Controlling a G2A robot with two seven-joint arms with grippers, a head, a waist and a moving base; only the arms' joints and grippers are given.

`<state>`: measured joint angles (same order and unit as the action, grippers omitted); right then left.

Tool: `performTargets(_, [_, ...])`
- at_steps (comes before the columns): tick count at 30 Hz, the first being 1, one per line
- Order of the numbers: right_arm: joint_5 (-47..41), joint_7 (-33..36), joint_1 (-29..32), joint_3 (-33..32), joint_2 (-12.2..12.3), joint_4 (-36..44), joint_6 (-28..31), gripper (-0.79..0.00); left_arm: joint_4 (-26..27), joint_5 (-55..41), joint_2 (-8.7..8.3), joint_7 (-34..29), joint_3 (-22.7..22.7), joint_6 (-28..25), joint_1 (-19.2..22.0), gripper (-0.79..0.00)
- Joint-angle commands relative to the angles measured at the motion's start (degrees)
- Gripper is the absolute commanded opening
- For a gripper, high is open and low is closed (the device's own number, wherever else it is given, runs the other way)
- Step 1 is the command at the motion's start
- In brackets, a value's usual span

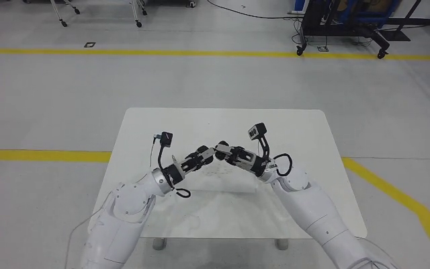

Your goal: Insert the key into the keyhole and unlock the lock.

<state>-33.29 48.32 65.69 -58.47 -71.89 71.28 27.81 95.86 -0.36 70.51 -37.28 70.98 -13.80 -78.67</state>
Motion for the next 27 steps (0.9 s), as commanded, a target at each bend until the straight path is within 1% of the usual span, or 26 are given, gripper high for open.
performTargets(1, [0.2, -0.3, 0.2, -0.1, 0.0, 0.0, -0.3, -0.785, -0.8, 0.2, 0.11, 0.7, -0.8, -0.2, 0.7, -0.48])
performTargets(3, [0.6, -0.6, 0.3, -0.2, 0.0, 0.0, -0.6, -0.785, -1.3, 0.2, 0.17, 1.0, -1.2, -0.4, 1.1, -0.499])
performTargets(4, [0.7, -0.7, 0.4, -0.3, 0.0, 0.0, -0.7, -0.785, -1.5, 0.3, 0.17, 1.2, -1.3, -0.6, 1.3, -0.523])
performTargets(5, [1.0, -0.8, 0.4, -0.4, 0.0, 0.0, -0.8, -0.785, -1.5, 0.3, 0.17, 1.4, -1.3, -0.7, 1.5, -0.554])
performTargets(7, [1.1, -0.9, 0.6, -0.6, 0.0, 0.0, -1.1, -0.785, -1.7, 0.2, 0.15, 1.6, -1.3, -0.9, 1.7, -0.643])
performTargets(8, [1.2, -0.9, 0.6, -0.7, 0.0, 0.0, -1.3, -0.785, -1.7, 0.2, 0.12, 1.6, -1.2, -1.0, 1.8, -0.662])
performTargets(9, [1.1, -1.0, 0.6, -0.9, 0.0, 0.0, -1.4, -0.785, -1.7, 0.2, 0.08, 1.5, -1.1, -1.0, 1.8, -0.711])
performTargets(11, [1.1, -1.2, 0.7, -1.1, 0.0, -0.1, -1.5, -0.785, -1.7, 0.1, -0.01, 1.2, -0.9, -0.9, 1.8, -0.773])
performTargets(14, [1.1, -1.3, 0.6, -1.4, 0.0, -0.2, -1.8, -0.785, -1.5, -1.0, -0.11, 0.8, -0.6, -0.9, 1.6, -0.73])
performTargets(15, [1.1, -1.2, 0.6, -1.4, 0.0, -0.2, -1.9, -0.785, -1.5, -1.9, -0.11, 0.8, -0.6, -1.1, 1.5, -0.683])
performTargets(16, [1.2, -1.2, 0.6, -1.5, 0.0, -0.3, -1.9, -0.785, -1.5, -2.6, -0.12, 0.6, -0.6, -1.1, 1.4, -0.594])
performTargets(17, [1.2, -1.2, 0.6, -1.5, 0.0, -0.3, -1.9, -0.785, -1.6, -2.9, -0.14, 0.5, -0.5, -1.2, 1.4, -0.573])
performTargets(21, [1.0, -1.0, 0.3, -1.5, -0.1, -0.5, -2.2, -0.785, -1.9, -3.3, -0.17, -0.1, -1.1, -1.1, 1.5, -0.545])
performTargets(22, [1.2, -1.0, 0.2, -1.6, -0.1, -0.6, -2.2, -0.785, -2.0, -3.3, -0.17, -0.1, -1.2, -1.1, 1.6, -0.523])
performTargets(24, [1.5, -1.0, -0.1, -1.5, -0.2, -0.7, -2.4, -0.785, -2.3, -3.5, -0.13, 0.0, -1.6, -1.2, 1.9, -0.523])
performTargets(25, [1.6, -1.0, -0.1, -1.4, -0.2, -0.7, -2.4, -0.785, -2.4, -3.5, -0.12, 0.0, -1.8, -1.2, 2.0, -0.539])
performTargets(27, [1.5, -1.1, -0.3, -1.4, -0.3, -0.8, -2.5, -0.785, -2.8, -3.4, -0.11, 0.0, -2.0, -1.2, 2.4, -0.628])
